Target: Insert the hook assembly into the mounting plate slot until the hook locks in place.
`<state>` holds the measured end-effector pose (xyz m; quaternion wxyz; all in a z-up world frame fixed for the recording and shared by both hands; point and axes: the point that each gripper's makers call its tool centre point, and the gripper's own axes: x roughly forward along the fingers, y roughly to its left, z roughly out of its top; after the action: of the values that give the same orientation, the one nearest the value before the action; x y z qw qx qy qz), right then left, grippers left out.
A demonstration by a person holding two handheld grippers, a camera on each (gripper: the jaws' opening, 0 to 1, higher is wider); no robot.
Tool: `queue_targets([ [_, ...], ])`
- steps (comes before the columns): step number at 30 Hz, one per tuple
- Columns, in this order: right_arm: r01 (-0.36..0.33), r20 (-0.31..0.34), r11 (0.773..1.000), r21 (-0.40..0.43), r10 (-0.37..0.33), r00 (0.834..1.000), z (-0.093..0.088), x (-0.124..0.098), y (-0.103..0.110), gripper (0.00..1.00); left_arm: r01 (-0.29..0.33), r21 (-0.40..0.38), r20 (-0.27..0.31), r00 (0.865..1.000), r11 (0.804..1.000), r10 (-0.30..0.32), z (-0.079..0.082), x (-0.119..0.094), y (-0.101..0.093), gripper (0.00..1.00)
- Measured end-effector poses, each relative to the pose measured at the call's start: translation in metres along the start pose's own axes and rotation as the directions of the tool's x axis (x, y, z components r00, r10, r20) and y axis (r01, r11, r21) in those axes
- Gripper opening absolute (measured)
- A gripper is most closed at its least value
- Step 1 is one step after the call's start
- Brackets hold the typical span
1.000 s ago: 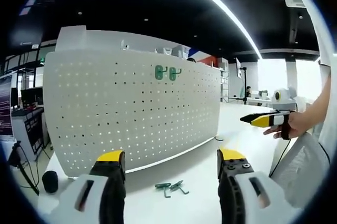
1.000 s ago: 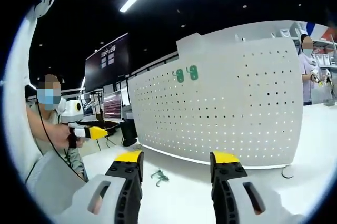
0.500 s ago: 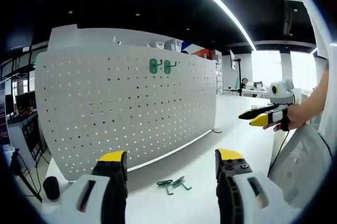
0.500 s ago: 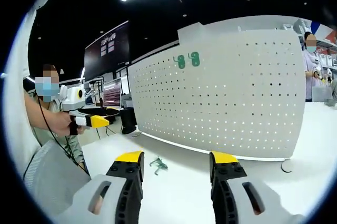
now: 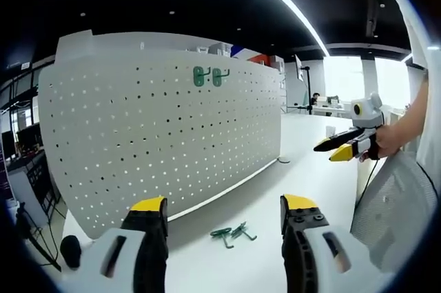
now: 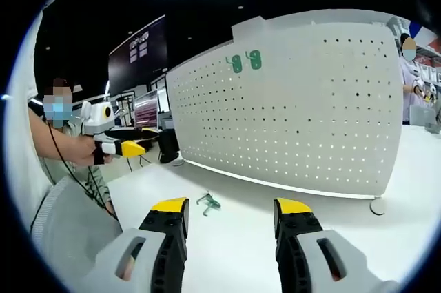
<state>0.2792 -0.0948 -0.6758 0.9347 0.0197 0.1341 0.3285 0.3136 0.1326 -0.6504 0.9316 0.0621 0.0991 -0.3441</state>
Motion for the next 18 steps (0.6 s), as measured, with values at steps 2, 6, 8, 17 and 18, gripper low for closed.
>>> queue_targets([
  [2,-0.001,-0.003,1.0,-0.002,0.001,1.0,-0.001,0.0,0.0,0.48,0.004,0.002,-0.004,1.0,1.0,-0.004,-0.001,0.0,0.001,0.68],
  [6,-0.001,-0.004,1.0,0.0,0.001,1.0,-0.001,0.0,0.0,0.47,0.014,0.008,-0.016,1.0,1.0,-0.014,-0.002,0.003,0.002,0.68],
  [8,-0.004,-0.006,1.0,0.002,0.004,1.0,-0.001,0.0,0.001,0.47,0.024,0.015,-0.025,0.999,1.0,-0.024,-0.003,0.005,0.003,0.68],
  [17,-0.013,-0.015,1.0,0.002,0.013,1.0,-0.003,0.001,0.003,0.47,0.081,0.074,-0.072,0.994,0.994,-0.076,-0.007,0.013,0.007,0.65],
  [18,-0.014,-0.017,1.0,0.002,0.014,1.0,-0.003,0.001,0.003,0.47,0.085,0.084,-0.081,0.994,0.993,-0.079,-0.008,0.013,0.008,0.65],
])
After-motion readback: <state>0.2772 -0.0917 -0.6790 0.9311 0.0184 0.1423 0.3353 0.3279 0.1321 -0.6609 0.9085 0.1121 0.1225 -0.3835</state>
